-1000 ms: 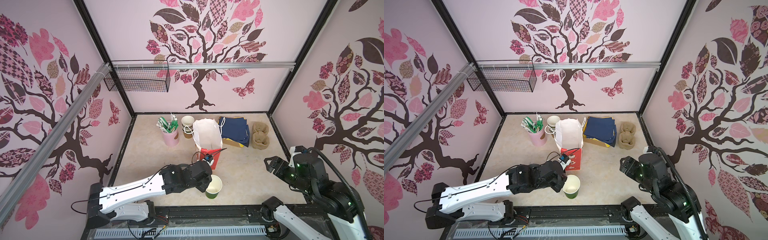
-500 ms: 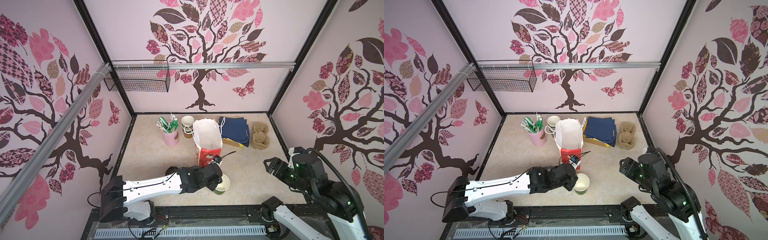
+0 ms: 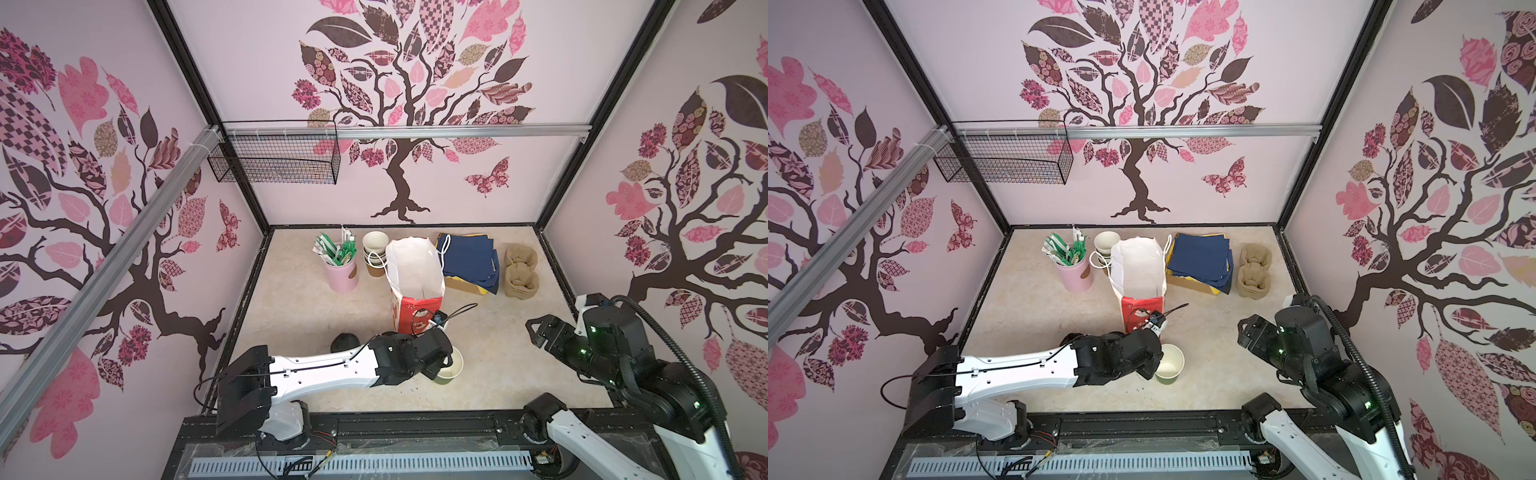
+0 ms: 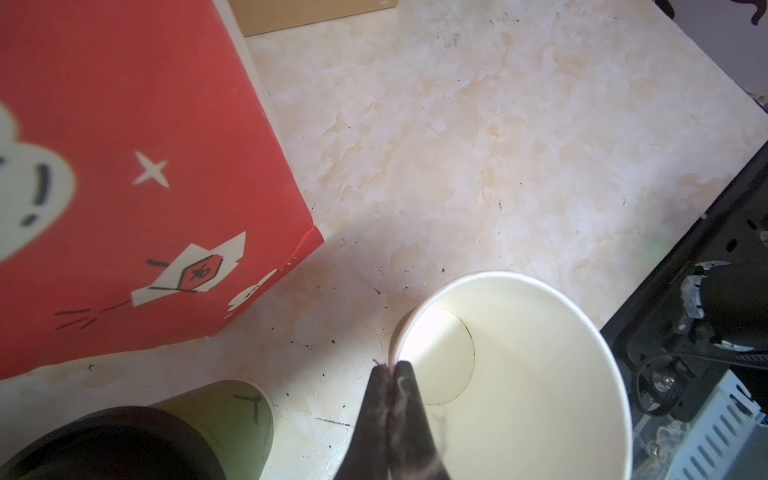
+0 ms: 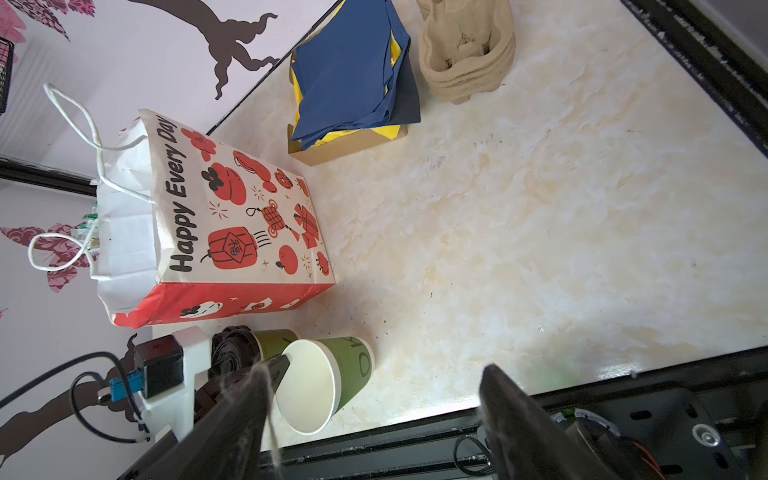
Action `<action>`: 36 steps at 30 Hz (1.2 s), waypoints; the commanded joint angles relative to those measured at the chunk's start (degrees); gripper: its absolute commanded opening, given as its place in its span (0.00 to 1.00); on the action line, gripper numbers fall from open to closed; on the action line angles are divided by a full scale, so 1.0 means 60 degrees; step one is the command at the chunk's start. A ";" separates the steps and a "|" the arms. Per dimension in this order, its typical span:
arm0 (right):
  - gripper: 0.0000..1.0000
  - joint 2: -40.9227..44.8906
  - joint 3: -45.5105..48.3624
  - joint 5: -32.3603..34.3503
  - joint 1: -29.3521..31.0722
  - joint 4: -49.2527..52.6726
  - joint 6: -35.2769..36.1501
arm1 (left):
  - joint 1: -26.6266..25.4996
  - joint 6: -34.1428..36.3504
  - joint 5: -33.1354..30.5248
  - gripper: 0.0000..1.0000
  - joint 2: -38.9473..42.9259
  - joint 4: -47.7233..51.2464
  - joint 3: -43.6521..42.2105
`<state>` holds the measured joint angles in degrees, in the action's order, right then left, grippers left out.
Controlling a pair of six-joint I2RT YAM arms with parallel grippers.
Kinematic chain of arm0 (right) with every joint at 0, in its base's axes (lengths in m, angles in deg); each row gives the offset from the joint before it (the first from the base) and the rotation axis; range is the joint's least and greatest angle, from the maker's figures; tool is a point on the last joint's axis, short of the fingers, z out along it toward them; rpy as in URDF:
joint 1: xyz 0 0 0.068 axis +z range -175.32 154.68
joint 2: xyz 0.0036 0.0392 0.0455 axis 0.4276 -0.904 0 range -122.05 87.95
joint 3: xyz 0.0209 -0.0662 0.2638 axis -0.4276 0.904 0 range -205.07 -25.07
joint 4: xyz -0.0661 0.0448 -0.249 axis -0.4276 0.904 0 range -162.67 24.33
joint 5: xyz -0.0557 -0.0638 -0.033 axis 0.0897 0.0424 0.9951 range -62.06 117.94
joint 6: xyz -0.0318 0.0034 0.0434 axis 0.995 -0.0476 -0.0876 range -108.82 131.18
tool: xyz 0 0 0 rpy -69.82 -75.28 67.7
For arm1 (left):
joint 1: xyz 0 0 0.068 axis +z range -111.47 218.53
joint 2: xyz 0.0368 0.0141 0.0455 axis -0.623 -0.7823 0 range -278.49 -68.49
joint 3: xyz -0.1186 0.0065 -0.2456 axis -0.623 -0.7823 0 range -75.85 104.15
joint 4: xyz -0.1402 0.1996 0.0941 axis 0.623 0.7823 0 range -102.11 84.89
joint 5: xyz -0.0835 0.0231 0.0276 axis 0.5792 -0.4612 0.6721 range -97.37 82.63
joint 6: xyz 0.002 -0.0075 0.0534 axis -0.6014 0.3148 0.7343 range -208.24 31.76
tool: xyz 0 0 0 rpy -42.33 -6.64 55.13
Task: Pack the takeout coffee
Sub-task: 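Set the white paper cup upright on the table and open the left gripper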
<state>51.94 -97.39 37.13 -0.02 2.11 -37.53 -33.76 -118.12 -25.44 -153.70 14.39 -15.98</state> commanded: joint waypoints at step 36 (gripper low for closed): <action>0.83 -0.0151 -0.0270 -0.0038 -0.0067 0.0091 0.0076 | 0.0196 0.0597 -0.0123 0.46 0.0587 0.0261 0.0000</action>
<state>51.70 -97.45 36.82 -0.02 2.09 -37.49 -32.65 -115.85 -26.36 -152.91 15.22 -15.95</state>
